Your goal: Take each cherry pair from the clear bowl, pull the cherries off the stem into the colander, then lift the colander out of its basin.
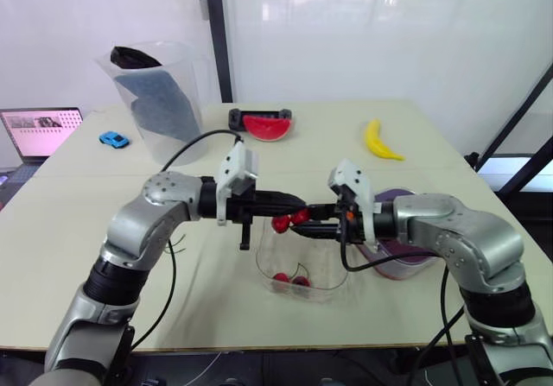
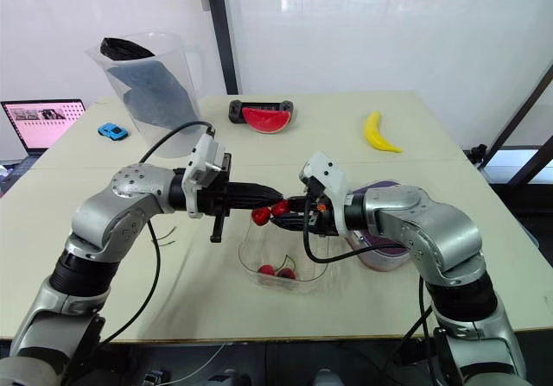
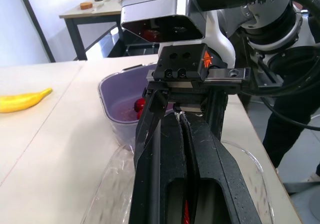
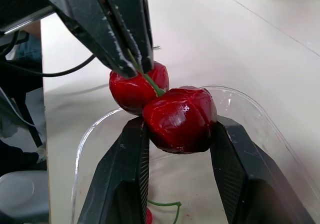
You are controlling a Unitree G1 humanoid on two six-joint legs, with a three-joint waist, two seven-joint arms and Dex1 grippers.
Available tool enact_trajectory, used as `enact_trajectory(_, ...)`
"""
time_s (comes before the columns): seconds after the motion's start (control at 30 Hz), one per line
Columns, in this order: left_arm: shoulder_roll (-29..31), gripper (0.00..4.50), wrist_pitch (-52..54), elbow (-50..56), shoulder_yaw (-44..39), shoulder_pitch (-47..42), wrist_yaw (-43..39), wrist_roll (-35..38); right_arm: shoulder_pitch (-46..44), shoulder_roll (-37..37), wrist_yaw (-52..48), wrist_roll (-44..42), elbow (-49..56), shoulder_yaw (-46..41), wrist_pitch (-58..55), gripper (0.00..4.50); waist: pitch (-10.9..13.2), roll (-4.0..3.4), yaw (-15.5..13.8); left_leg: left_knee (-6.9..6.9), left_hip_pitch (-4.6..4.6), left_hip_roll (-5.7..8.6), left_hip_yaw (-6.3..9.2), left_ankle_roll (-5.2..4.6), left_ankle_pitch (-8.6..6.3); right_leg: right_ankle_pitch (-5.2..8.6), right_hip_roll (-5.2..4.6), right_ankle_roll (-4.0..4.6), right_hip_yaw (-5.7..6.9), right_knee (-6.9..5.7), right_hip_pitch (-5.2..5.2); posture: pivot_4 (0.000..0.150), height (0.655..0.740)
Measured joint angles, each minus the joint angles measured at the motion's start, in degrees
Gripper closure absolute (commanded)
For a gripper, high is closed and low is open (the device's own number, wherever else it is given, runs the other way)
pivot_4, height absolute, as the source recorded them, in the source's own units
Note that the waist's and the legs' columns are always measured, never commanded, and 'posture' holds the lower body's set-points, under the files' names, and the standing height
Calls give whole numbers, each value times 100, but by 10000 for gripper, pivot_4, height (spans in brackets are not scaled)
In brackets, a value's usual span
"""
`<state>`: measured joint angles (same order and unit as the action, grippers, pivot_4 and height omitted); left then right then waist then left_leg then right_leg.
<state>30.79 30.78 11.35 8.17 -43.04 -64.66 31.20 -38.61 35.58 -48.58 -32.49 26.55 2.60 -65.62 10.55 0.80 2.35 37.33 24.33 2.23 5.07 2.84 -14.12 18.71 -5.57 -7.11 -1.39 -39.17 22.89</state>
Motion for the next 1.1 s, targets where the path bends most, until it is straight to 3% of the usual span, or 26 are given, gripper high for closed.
enact_trajectory(0.47, -180, 45000, 129, -50, -68, -53, 181, 147, 15, 386, -26, -186, -39, 82, 219, 27480, 0, 0, -6, 1, 0, 0, 0, -1, 0, 0, 0, 0, 0, 1, -1, 1500, 7400)
enact_trajectory(0.63, -178, 45000, 130, -50, -68, -61, 183, 179, -1, 348, 75, -357, -152, 49, 188, 4794, 0, 0, -7, 1, 0, -1, 0, 0, 0, 0, 0, 0, 0, 1, -1, 1500, 7400)
enact_trajectory(1.0, -174, 45000, 129, -50, -68, -61, 173, 179, -13, 335, 205, -511, -152, 49, 266, 4794, 0, 0, -8, 1, 0, -1, 0, -1, 0, 0, 0, 0, 0, 1, -1, 1500, 7400)
enact_trajectory(1.1, -174, 45000, 129, -50, -68, -61, 171, 178, -12, 335, 211, -554, -152, 49, 276, 14746, 0, 0, -8, 1, 0, -1, 0, -1, 0, 0, 0, 0, 0, 1, -1, 1500, 7400)
